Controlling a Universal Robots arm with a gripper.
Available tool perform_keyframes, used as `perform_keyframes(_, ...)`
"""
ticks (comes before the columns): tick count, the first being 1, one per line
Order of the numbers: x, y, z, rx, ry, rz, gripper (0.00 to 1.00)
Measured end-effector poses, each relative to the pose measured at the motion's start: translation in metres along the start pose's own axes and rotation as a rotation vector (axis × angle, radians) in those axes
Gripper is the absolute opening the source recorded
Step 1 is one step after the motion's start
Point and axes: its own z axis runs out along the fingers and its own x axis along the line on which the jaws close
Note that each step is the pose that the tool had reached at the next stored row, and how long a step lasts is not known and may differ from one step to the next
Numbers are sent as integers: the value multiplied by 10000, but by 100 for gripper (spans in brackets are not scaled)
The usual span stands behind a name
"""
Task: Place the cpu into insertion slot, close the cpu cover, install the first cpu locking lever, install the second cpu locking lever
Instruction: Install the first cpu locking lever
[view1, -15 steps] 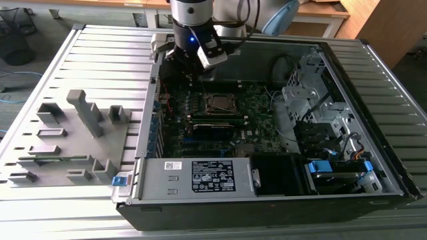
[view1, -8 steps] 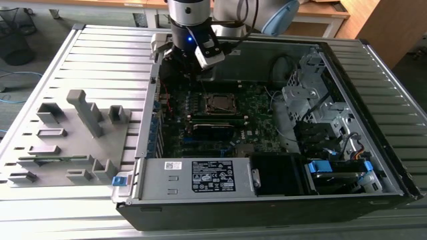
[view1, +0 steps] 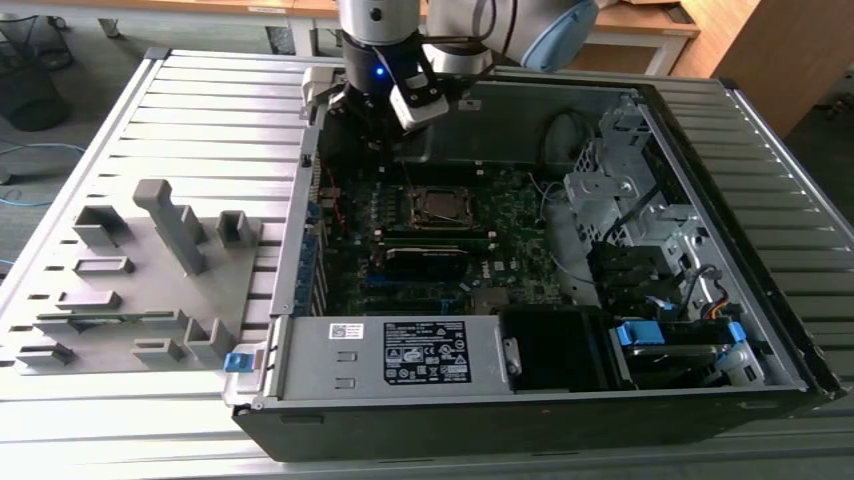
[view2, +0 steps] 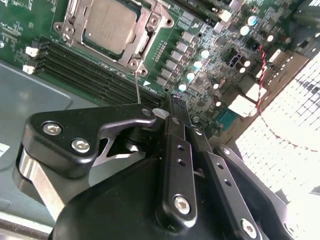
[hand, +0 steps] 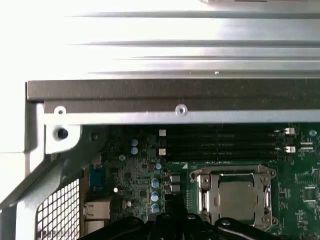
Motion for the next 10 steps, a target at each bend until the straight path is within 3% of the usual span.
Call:
perform_keyframes(2,0,10,0,-36,2,1,11)
perform_keyframes(6,-3,16,1,-256,16,14,11)
perform_keyframes(10,-11,26,18,-290,19,18,11)
